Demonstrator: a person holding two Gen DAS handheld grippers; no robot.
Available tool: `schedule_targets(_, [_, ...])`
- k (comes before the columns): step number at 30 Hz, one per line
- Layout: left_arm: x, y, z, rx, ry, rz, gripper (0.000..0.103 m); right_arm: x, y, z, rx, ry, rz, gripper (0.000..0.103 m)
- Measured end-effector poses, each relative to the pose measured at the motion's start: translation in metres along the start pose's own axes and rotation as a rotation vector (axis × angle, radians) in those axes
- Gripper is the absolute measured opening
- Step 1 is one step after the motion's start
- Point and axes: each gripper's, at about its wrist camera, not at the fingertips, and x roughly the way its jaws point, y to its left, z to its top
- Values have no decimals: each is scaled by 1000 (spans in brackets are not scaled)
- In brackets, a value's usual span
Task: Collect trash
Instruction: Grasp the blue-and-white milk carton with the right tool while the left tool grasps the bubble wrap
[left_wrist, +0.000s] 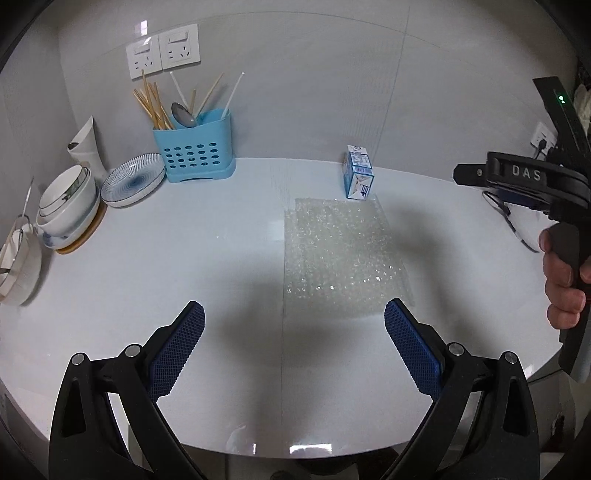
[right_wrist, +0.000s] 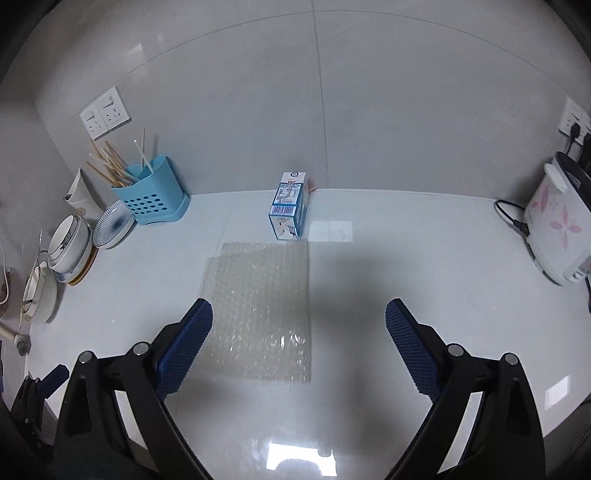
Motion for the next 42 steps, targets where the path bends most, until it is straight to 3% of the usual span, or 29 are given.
schedule_targets(8, [41, -8, 25, -94, 46, 73, 96, 107, -7, 88, 12, 104, 15, 91])
schedule_targets(20, [61, -8, 31, -174, 92, 150, 96, 223, -3, 139, 72, 257, -9, 80])
schedule_targets(24, [62, -7, 29, -181, 105, 170, 96, 250, -2, 140, 82, 320, -30, 68])
schedule_targets(27, [64, -4, 29, -192, 113, 177, 96, 256, -1, 143, 80, 317, -11, 65])
schedule_targets(28, [65, -4, 29, -194, 116, 181, 96, 255, 1, 144, 73, 313, -5, 60])
schedule_targets(30, [68, -5, 30, -197, 120, 181, 96, 252, 5, 147, 53, 305, -2, 41])
schedule_targets(35, [76, -13, 37, -183, 120, 164, 96, 253, 8, 149, 42, 328, -11, 41])
schedule_targets(39, [80, -18, 43, -175, 117, 152, 96, 251, 9, 152, 48, 316, -21, 57])
schedule_targets(42, [82, -18, 46, -180, 122, 160, 96, 257, 11, 153, 60, 334, -40, 59])
